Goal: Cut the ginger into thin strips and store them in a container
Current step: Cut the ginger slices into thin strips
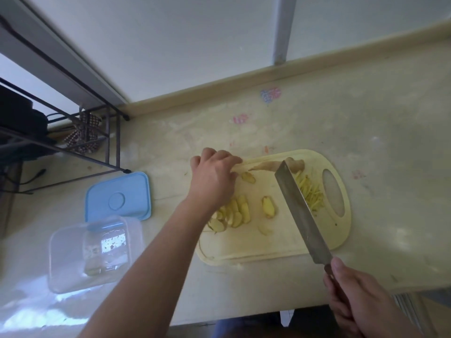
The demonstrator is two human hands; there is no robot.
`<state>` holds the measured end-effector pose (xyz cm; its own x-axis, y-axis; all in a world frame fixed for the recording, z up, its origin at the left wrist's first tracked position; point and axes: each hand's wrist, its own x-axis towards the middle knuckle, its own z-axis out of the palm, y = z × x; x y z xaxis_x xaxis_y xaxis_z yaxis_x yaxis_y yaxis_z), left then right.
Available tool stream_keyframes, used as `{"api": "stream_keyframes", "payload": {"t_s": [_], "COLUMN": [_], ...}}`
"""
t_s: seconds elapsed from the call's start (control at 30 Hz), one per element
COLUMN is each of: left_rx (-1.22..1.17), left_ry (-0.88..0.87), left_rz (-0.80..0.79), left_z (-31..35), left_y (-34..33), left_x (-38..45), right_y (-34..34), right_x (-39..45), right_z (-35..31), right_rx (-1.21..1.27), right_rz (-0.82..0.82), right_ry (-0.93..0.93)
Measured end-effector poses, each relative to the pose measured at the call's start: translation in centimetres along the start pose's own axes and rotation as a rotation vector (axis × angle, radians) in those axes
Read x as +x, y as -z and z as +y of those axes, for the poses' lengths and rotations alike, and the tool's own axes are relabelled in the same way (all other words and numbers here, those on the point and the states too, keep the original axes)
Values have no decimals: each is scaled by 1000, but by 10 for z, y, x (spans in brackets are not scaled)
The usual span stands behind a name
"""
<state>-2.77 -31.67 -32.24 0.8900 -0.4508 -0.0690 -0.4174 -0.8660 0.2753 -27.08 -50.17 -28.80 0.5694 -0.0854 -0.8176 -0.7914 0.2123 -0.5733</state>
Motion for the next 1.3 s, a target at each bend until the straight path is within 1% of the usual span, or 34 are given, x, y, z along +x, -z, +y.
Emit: {"api": "stream_keyframes", "payload": {"t_s": [0.07,0.2,0.37,0.47,0.53,0.57,0.67,0.73,0.83,1.0,1.1,1.17,1.2,1.23,1.3], "left_rx": [14,3,-73,-55,-23,-11,109,198,185,128,37,-102,-215,-349,-580], "left_ry": [55,98,144,148,97,46,-169,-254,-235,-256,-264,-256,-229,-169,29], "left_rz": [-69,-127,-72,-37,26,39,-8,-51,-67,15,84,83,58,23,-32], "left_z": [-13,-24,-22,-21,-18,-14,1,7,8,11,11,11,14,18,32], "left_y": [3,4,-2,-1,1,2,-1,-9,-15,-20,-24,-25,-24,-20,-12], "left_x": [6,4,-1,-5,-11,-17,-43,-57,-64,-68,-70,-70,-69,-68,-61], "right_y": [1,0,-2,-2,-2,-2,-3,-3,-3,0,1,2,2,3,3], "right_x": [1,2,3,3,4,4,5,4,4,5,3,3,2,1,0], "right_z": [0,0,0,-1,-1,-1,-1,-1,0,2,1,1,1,1,0], "right_rx": [6,-2,-24,-21,-25,-33,-53,-61,-73,-94,-103,-98,-93,-93,-100], "right_rz": [-4,3,5,0,6,8,3,1,-4,-6,-10,-7,-6,-6,-21], "right_ry": [-20,-58,-38,-37,-29,-22,4,22,42,42,36,34,34,33,31]}}
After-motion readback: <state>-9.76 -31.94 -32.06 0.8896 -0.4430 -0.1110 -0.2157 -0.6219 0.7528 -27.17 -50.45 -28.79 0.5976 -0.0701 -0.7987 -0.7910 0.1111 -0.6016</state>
